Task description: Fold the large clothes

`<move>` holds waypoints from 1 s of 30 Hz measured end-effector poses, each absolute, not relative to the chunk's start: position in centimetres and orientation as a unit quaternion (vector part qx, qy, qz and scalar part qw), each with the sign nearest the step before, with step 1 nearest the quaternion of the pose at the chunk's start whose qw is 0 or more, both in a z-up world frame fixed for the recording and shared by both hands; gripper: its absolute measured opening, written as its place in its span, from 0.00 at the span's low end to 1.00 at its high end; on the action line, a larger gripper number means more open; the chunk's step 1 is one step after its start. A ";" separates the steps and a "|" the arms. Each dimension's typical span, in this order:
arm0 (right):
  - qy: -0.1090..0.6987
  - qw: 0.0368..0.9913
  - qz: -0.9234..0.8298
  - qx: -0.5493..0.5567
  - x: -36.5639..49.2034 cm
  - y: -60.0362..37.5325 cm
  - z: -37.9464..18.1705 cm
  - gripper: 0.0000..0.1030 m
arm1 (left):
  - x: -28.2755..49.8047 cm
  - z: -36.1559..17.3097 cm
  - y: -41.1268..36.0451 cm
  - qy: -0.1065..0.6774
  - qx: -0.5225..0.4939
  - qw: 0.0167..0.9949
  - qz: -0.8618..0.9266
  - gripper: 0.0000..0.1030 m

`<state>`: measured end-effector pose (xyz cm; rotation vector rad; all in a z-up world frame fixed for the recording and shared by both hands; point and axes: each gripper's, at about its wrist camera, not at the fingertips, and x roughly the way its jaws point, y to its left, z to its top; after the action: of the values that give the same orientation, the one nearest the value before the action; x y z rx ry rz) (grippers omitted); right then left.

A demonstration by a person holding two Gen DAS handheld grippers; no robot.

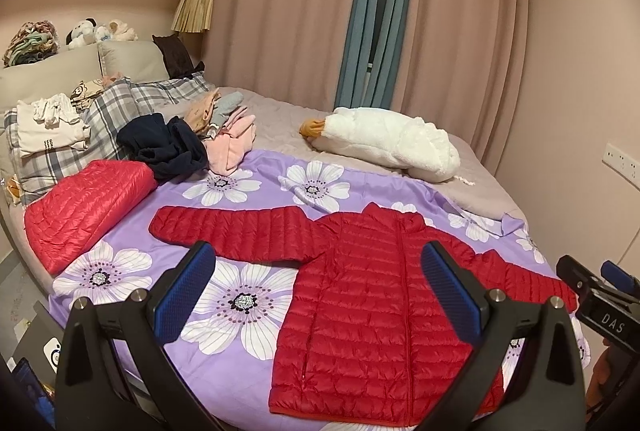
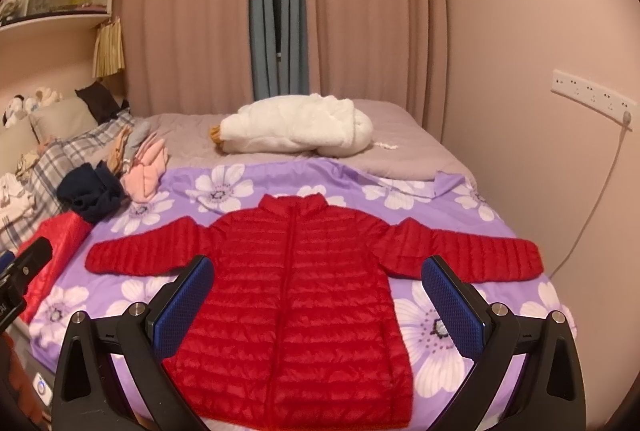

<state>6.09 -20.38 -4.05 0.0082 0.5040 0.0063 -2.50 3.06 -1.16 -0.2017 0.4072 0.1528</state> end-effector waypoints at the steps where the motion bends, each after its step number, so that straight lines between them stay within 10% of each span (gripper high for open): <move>1: 0.248 0.969 0.002 0.006 6.0 -20.4 -4.0 1.00 | -2.5 -1.1 3.0 0.200 -0.102 0.971 0.076 1.00; 30: 0.248 0.965 -0.050 0.068 9.7 -25.2 -4.9 1.00 | 4.0 -1.7 3.2 0.205 -0.135 0.964 0.099 1.00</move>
<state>9.69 -25.17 -4.88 0.1375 0.5016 -0.1009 4.03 3.18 -1.72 -0.2731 0.4143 0.2005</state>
